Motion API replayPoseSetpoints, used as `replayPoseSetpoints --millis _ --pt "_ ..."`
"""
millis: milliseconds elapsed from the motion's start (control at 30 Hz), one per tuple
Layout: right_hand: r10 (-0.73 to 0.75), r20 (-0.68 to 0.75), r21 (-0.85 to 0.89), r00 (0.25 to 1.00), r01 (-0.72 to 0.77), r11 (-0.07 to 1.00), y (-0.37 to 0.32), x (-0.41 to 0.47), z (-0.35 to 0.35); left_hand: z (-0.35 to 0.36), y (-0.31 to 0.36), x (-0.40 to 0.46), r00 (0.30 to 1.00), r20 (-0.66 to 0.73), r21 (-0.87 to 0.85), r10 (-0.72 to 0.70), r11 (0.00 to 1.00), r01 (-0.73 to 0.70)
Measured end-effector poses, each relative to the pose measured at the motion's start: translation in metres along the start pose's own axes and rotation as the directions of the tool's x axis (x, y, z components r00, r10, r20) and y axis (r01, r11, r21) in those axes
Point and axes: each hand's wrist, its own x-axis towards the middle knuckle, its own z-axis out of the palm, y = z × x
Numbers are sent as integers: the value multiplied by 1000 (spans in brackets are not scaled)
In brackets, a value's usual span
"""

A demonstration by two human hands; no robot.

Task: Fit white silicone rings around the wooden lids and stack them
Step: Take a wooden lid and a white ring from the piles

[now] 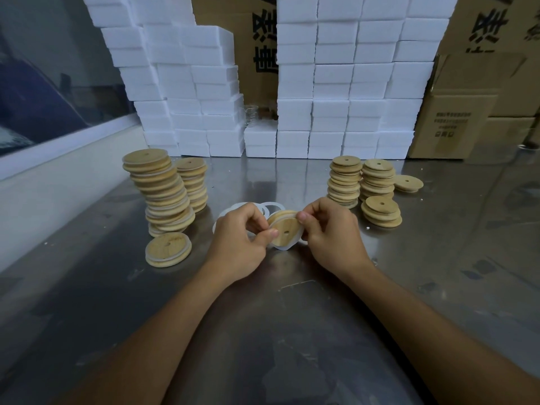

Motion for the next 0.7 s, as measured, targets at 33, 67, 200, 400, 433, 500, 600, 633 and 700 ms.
replayPoseSetpoints --millis 33,67,200,400,433,500,600,633,700 --pt "6 0 1 1000 -6 1000 0 0 0 0 0 0 1000 -2 6 7 1000 -7" --pt "9 3 3 1000 -9 1000 -1 0 0 0 -1 0 1000 -3 11 15 1000 -15" --pt "-84 20 -45 996 84 995 -2 -1 -2 -1 1 -3 998 -1 46 58 997 -58" --pt "-345 98 -235 933 359 903 -8 -5 -8 -2 11 -8 979 -24 136 201 971 -196" --pt "-345 102 -227 933 359 905 -9 -5 -7 -1 12 -8 980 -29 128 198 973 -193" --pt "-314 102 -152 944 327 933 -9 -6 -4 -1 13 -8 985 -45 108 167 981 -161" --pt "-255 110 -59 961 262 963 -7 -5 -2 -1 11 -6 991 -55 50 125 991 -122" --pt "-231 109 -36 967 236 971 -6 -5 -2 -1 10 -5 992 -55 33 117 993 -115" --pt "-181 93 21 979 180 984 -4 -6 -1 -2 8 -4 993 -55 13 108 994 -107"
